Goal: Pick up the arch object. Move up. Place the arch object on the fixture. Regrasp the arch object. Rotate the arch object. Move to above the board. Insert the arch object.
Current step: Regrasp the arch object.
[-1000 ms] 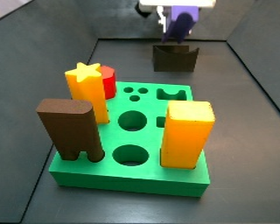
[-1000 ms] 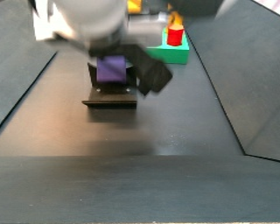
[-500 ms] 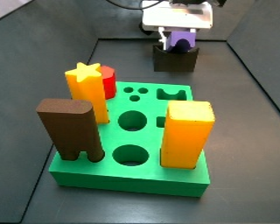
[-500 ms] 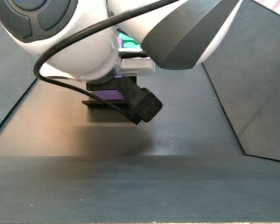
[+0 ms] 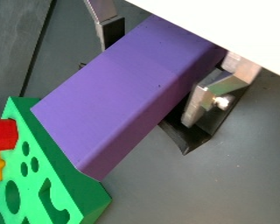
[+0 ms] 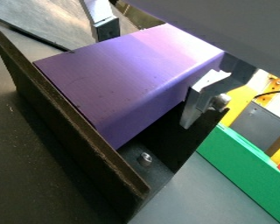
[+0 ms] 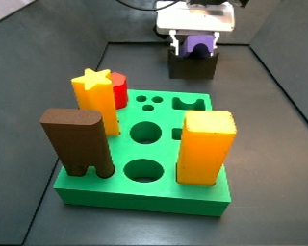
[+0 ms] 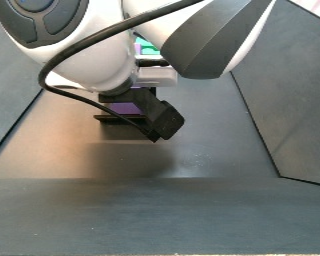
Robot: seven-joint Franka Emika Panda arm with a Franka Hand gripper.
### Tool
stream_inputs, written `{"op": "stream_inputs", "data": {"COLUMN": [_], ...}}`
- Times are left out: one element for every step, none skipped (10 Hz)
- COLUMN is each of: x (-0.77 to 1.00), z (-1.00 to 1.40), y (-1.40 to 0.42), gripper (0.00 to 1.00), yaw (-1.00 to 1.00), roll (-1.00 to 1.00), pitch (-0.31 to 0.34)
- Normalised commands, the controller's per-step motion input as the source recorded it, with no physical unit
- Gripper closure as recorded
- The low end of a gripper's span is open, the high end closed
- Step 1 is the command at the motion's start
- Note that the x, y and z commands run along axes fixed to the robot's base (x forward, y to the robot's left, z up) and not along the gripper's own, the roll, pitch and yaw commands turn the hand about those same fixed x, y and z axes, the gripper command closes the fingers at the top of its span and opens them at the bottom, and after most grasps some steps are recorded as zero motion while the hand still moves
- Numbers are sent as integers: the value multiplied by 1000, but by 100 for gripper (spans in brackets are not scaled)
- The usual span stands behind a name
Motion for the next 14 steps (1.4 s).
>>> {"op": "stream_inputs", "data": {"x": [0,-14,-26,-37,-42,-39,-36,-30,-31,-11,-8,-40,-65,-74], "z": [1000,1000,1000,1000,1000,857,729,475,281,960,941,931,907,734], "y": [0,1,1,1,2,7,10,11,13,-1000,-1000,-1000,-1000,-895], "gripper": [0,0,0,0,0,0,0,0,0,0,0,0,0,0], "yaw": [50,57,60,68,68,61,51,30,17,15,14,13,13,12], "roll": [8,7,12,17,14,7,7,10,15,1000,1000,1000,1000,1000], "pitch": [-65,-55,-44,-27,3,37,50,71,82,62,62,51,45,39]}}
